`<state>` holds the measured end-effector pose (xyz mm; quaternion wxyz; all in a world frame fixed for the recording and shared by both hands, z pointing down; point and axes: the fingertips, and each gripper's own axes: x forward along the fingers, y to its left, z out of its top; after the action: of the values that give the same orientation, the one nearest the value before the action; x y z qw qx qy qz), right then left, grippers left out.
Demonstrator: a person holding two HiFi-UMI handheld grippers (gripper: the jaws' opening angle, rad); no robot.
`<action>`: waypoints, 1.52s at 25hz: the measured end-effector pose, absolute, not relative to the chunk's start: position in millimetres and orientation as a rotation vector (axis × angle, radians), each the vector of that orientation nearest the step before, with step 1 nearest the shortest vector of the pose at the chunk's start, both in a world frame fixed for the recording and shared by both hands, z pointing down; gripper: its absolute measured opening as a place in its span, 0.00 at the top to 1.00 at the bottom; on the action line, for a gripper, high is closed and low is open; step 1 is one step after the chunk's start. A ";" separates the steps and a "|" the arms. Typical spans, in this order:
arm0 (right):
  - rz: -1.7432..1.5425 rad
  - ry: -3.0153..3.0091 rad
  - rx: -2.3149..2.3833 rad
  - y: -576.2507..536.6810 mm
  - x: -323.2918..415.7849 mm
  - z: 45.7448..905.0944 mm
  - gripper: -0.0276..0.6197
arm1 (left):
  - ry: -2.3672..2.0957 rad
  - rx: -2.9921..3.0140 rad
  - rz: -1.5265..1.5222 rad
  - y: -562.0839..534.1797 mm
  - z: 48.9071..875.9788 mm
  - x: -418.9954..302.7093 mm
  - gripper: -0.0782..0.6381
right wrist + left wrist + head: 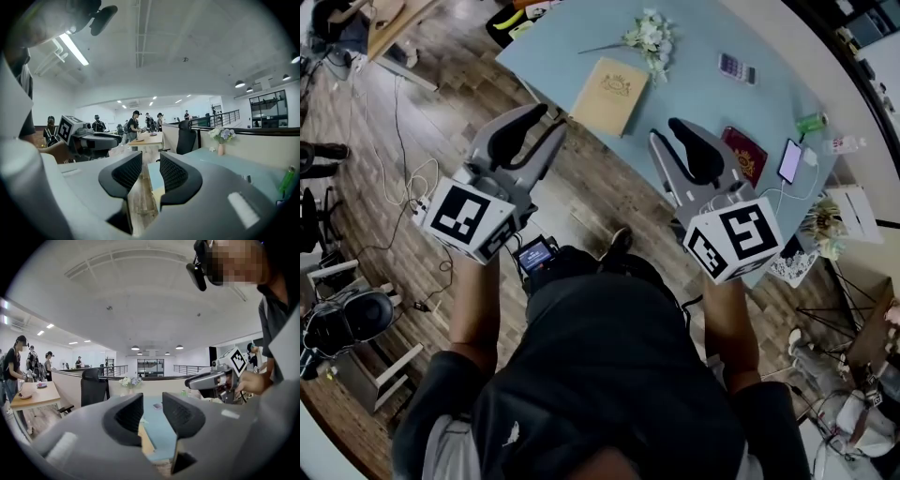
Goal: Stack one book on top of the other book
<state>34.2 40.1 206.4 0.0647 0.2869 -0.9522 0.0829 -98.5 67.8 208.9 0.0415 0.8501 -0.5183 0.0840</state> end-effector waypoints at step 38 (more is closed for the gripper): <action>0.396 -2.645 1.268 -96.5 -42.5 246.4 0.80 | -1.103 2.762 0.280 -108.5 263.6 -173.5 0.65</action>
<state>-42.5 -96.5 246.4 0.0905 0.4267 -0.8900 0.1331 -173.5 -108.5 263.6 0.0773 0.9218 -0.3682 0.0933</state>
